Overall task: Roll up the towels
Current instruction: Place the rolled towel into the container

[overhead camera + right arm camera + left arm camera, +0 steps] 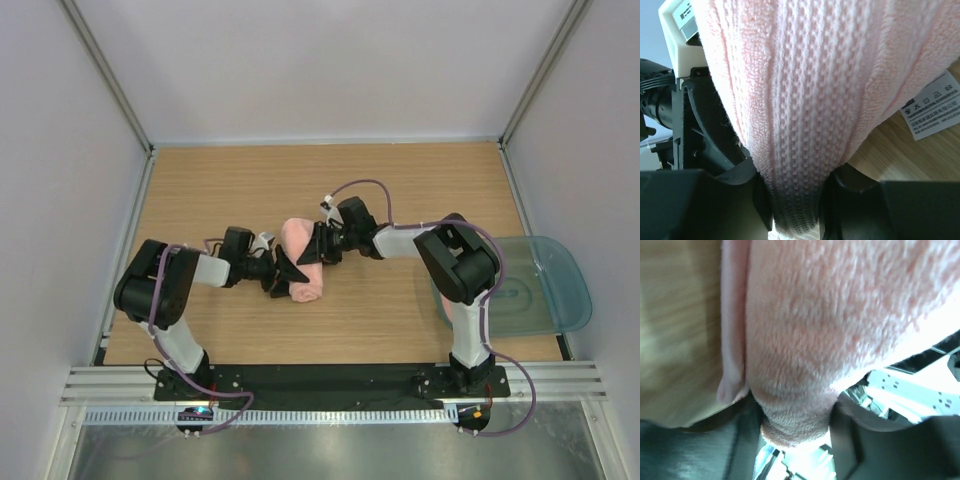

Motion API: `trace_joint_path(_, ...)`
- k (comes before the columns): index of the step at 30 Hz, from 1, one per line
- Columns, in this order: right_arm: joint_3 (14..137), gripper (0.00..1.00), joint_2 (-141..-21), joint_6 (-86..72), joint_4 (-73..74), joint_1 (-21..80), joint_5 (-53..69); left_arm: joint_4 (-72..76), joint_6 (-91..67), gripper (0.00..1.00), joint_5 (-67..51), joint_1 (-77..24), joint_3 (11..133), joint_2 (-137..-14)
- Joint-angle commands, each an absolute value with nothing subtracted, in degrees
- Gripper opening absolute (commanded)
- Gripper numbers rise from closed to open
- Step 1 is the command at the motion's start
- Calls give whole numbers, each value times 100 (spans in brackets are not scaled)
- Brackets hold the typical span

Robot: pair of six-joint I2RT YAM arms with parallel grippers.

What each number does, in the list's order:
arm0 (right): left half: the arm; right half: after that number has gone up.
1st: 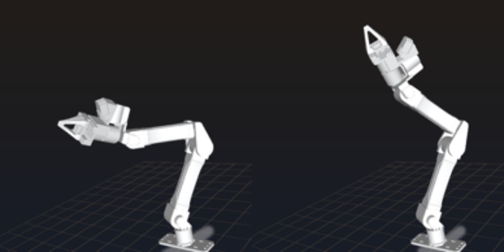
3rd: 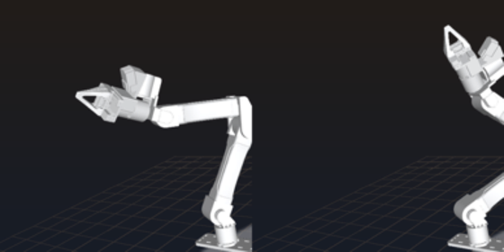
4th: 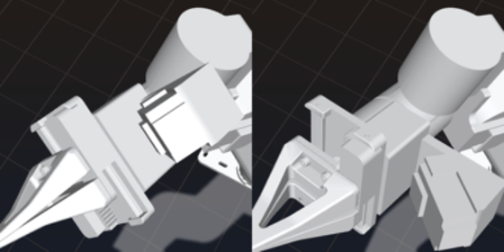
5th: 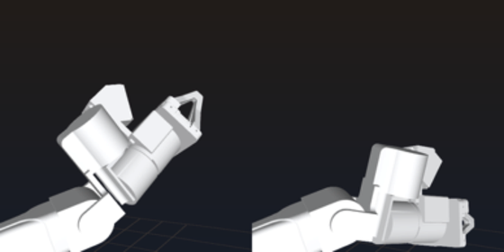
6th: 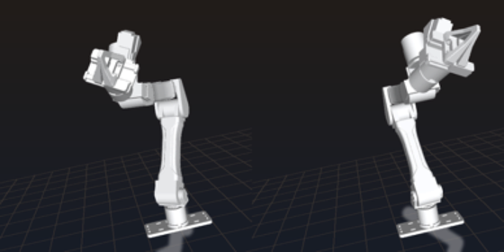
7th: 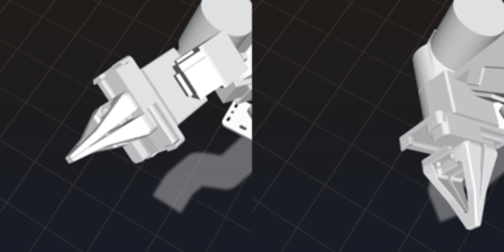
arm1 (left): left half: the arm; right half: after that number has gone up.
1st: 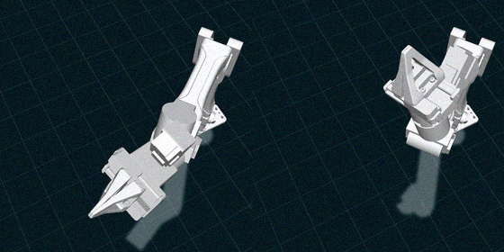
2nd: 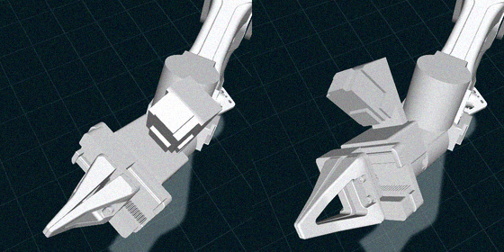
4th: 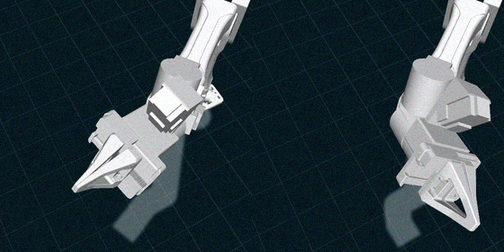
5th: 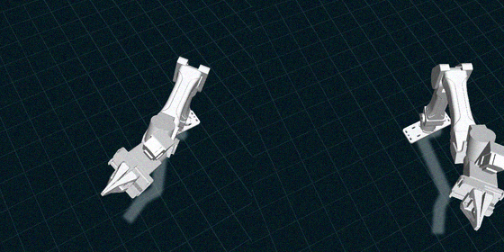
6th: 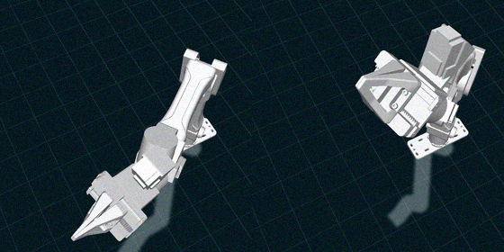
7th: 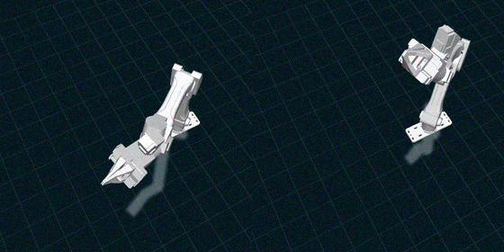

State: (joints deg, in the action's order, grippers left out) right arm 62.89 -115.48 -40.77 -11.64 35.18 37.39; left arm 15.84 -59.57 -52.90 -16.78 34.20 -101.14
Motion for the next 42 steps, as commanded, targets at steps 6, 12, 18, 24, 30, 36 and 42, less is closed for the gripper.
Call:
trace_joint_path(6,6662,1,-10505,-3578,452,3586,2911,-909,-5116,62,-3596,-1670,3505,-8729)
trace_joint_path(12,6135,1,-8634,-3692,2086,2797,1804,-2590,-4344,64,-2824,-1670,3946,-7211)
trace_joint_path(18,6635,1,-6830,-3287,4906,2259,-957,-3586,-3823,65,-2372,-1670,4324,-6443)
trace_joint_path(24,6610,1,-6829,-3630,6266,1706,-3082,-3428,-3788,63,-2724,-1670,4280,-6354)
trace_joint_path(30,6407,1,-7224,-3568,6451,1143,-3129,-3401,-3771,63,-2839,-1661,4280,-6284)
trace_joint_path(36,6030,1,-7637,-3402,5863,1160,-2226,-3340,-3771,62,-2839,-1670,4271,-6302)
trace_joint_path(42,5512,1,-7831,-3339,4537,1195,15,-3331,-3771,62,-2786,-1670,4271,-6346)
